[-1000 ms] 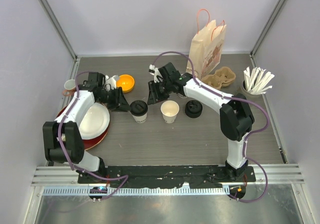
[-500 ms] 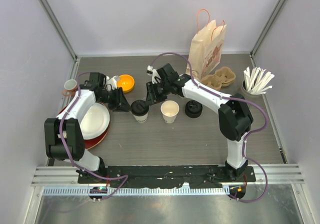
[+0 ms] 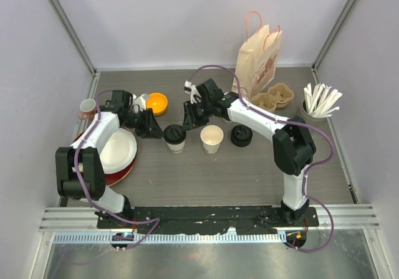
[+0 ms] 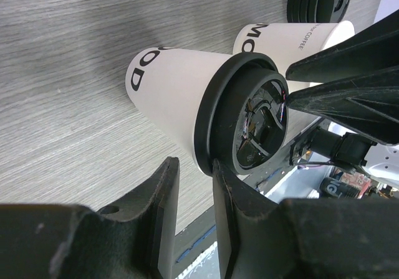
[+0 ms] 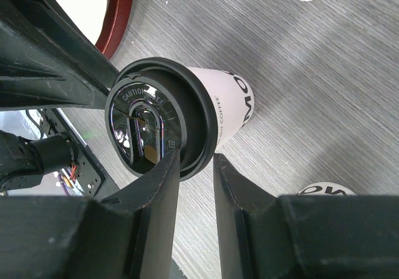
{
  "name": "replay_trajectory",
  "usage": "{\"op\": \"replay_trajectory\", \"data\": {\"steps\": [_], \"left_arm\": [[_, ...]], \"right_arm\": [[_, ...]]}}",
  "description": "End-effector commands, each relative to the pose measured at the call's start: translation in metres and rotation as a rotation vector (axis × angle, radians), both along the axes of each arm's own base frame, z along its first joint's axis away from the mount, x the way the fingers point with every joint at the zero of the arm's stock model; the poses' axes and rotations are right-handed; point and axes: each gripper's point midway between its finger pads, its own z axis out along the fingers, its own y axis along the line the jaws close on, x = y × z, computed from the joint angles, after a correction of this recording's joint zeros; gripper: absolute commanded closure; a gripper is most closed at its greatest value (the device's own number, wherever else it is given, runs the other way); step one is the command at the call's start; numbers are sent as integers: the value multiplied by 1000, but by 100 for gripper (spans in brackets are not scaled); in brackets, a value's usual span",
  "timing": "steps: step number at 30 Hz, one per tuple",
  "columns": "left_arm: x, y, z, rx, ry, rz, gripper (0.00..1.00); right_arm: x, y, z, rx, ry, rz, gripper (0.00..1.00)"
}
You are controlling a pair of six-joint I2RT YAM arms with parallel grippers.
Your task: Pack the takeout coffee
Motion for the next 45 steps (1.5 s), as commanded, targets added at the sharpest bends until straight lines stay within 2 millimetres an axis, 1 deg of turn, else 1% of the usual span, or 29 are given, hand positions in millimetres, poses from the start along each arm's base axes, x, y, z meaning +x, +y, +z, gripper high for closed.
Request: {"op": "replay_trajectory", "data": {"steps": [1,4,8,10,15,18,20,23,25,28,30,33,36,40,45], "left_arm": [[0,-3,-4,-18,7,-3,69],[0,-4,-3,-22,6,-5,69],[0,-4,-3,-24,5,-3,69],[-1,-4,-2,-26,5,-4,70],[0,-5,-1,-28,-1,-6,70],[0,-4,0,-26,-4,-9,70],[0,-5,2,-27,-11,-11,70],[0,-6,5,-34,-18,-14,70],[0,-6,5,-35,-19,-13,70],[0,-6,5,-37,-14,-14,70],[0,-7,6,-41,-15,-16,70],[-1,-7,7,-44,-17,-17,70],[0,-7,10,-46,-27,-18,70],[1,-7,9,-46,-25,-17,70],[1,-8,9,-49,-25,-19,70]], "right_arm": [[1,-6,8,3,-26,-17,68],[-1,-4,4,22,-12,-18,69],[-1,-2,7,33,-13,-16,69],[3,-5,12,35,-29,-29,69],[9,-8,36,53,-83,-44,69],[11,-10,43,44,-104,-42,68],[14,-15,43,38,-107,-54,68],[13,-21,37,20,-100,-67,68],[11,-22,27,12,-79,-67,69],[9,-16,20,29,-50,-53,69],[9,-11,23,49,-51,-40,69],[11,-9,20,50,-41,-36,69],[7,-5,18,61,-26,-19,69],[3,1,10,59,-4,-2,69],[4,4,4,57,5,0,69]]}}
